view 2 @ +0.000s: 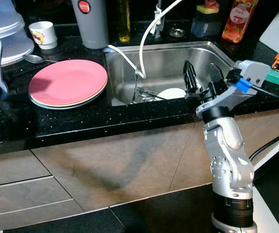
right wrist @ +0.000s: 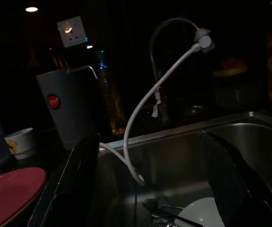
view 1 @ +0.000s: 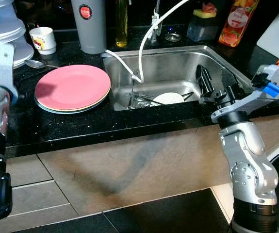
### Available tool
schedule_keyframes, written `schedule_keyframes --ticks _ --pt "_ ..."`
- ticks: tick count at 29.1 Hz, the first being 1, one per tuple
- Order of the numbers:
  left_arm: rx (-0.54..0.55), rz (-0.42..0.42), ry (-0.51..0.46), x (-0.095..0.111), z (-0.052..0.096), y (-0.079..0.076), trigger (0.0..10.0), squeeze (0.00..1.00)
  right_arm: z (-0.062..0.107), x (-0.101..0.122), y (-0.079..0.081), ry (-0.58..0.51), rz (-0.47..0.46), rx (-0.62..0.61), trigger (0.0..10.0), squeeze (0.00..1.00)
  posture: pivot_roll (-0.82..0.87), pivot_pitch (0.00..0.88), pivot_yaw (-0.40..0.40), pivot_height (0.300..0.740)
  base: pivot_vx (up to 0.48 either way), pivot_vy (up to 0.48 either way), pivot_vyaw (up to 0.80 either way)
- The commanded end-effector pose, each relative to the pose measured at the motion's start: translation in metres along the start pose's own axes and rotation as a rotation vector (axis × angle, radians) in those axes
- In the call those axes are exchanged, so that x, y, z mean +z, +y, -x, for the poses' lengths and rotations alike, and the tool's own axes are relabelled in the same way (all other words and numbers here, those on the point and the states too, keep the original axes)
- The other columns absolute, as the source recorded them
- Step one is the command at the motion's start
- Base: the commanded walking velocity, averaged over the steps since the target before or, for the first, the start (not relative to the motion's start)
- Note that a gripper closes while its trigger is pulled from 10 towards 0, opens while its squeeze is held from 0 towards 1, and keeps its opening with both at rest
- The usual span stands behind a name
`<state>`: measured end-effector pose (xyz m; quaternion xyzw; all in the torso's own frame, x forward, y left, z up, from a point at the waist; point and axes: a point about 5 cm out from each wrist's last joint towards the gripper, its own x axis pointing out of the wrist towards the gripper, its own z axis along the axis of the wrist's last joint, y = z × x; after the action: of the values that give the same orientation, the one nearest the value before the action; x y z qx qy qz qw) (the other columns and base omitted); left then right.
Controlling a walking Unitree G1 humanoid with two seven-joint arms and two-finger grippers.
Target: Kitchen organization
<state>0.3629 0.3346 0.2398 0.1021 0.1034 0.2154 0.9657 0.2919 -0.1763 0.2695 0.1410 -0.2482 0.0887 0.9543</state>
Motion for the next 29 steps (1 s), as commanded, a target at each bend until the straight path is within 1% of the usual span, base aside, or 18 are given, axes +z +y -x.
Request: schedule_keyframes --ticks 1,3,5,8,9,11,12,13,14,16,17,19,21,24,25,26,27,29 --pt "0.002 -0.004 0.095 -0.022 0.001 0.004 10.0 0.0 0.005 0.0 -0.004 0.005 0.008 -0.021 10.0 0.0 0.11 0.073 0.019 0.74 0.0 0.0 0.0" --pt "0.003 -0.02 0.112 -0.027 0.001 0.006 10.0 0.0 0.006 0.0 -0.005 0.007 0.01 -0.025 10.0 0.0 0.11 0.074 0.021 0.74 0.0 0.0 0.0" --pt "0.003 -0.011 0.153 -0.033 0.003 0.01 10.0 0.0 0.007 -0.001 -0.006 0.008 0.01 -0.028 10.0 0.0 0.11 0.074 0.021 0.74 0.0 0.0 0.0" --pt "-0.102 -0.049 0.196 -0.042 0.007 0.007 10.0 0.0 0.006 -0.002 -0.005 0.009 0.007 -0.026 10.0 0.0 0.12 0.073 0.019 0.74 0.0 0.0 0.0" --pt "-0.155 -0.092 0.21 -0.046 0.01 0.006 10.0 0.0 0.005 -0.003 -0.004 0.009 0.005 -0.022 10.0 0.0 0.12 0.074 0.018 0.74 0.0 0.0 0.0" --pt "-0.162 -0.104 0.216 -0.046 0.011 0.006 10.0 0.0 0.005 -0.003 -0.004 0.009 0.004 -0.02 10.0 0.0 0.12 0.074 0.018 0.74 0.0 0.0 0.0" --pt "-0.154 -0.103 0.223 -0.046 0.012 0.012 10.0 0.0 0.004 -0.003 -0.004 0.007 0.003 -0.018 10.0 0.0 0.12 0.074 0.018 0.74 0.0 0.0 0.0" --pt "-0.154 -0.103 0.223 -0.046 0.012 0.012 10.0 0.0 0.004 -0.003 -0.004 0.007 0.003 -0.018 10.0 0.0 0.12 0.074 0.018 0.74 0.0 0.0 0.0" --pt "-0.147 -0.099 0.228 -0.045 0.013 0.016 10.0 0.0 0.004 -0.003 -0.003 0.007 0.003 -0.017 10.0 0.0 0.12 0.074 0.018 0.74 0.0 0.0 0.0" --pt "-0.125 -0.093 0.249 -0.046 0.022 0.026 10.0 0.0 0.005 -0.003 -0.004 0.008 0.001 -0.019 10.0 0.0 0.14 0.084 0.027 0.74 0.0 0.0 0.0" --pt "-0.118 -0.092 0.253 -0.047 0.025 0.028 10.0 0.0 0.005 -0.004 -0.004 0.01 0.0 -0.02 10.0 0.0 0.14 0.084 0.027 0.74 0.0 0.0 0.0" --pt "-0.071 -0.079 0.255 -0.048 0.036 0.027 10.0 0.0 0.005 -0.006 -0.004 0.018 -0.002 -0.02 10.0 0.0 0.15 0.09 0.022 0.74 0.0 0.0 0.0" --pt "-0.031 -0.056 0.261 -0.051 0.047 0.021 10.0 0.0 0.005 -0.007 -0.003 0.025 -0.006 -0.013 10.0 0.0 0.16 0.094 0.014 0.74 0.0 0.0 0.0" --pt "0.025 -0.061 0.247 -0.054 0.057 0.01 10.0 0.0 0.003 -0.008 -0.002 0.029 -0.007 -0.004 10.0 0.0 0.16 0.095 0.006 0.74 0.0 0.0 0.0" --pt "0.054 -0.082 0.205 -0.051 0.058 0.007 10.0 0.0 0.002 -0.008 -0.002 0.031 -0.007 -0.002 10.0 0.0 0.16 0.095 0.006 0.74 0.0 0.0 0.0" --pt "0.054 -0.082 0.205 -0.051 0.058 0.007 10.0 0.0 0.002 -0.008 -0.002 0.031 -0.007 -0.002 10.0 0.0 0.16 0.095 0.006 0.74 0.0 0.0 0.0" --pt "0.067 -0.078 0.113 -0.04 0.06 0.0 10.0 0.0 0.0 -0.008 -0.001 0.033 -0.006 0.004 10.0 0.0 0.15 0.093 -0.001 0.74 0.0 0.0 0.0" --pt "0.047 -0.043 0.017 -0.022 0.063 -0.005 10.0 0.0 0.0 -0.008 -0.001 0.035 -0.005 0.009 10.0 0.0 0.15 0.092 -0.001 0.74 0.0 0.0 0.0"
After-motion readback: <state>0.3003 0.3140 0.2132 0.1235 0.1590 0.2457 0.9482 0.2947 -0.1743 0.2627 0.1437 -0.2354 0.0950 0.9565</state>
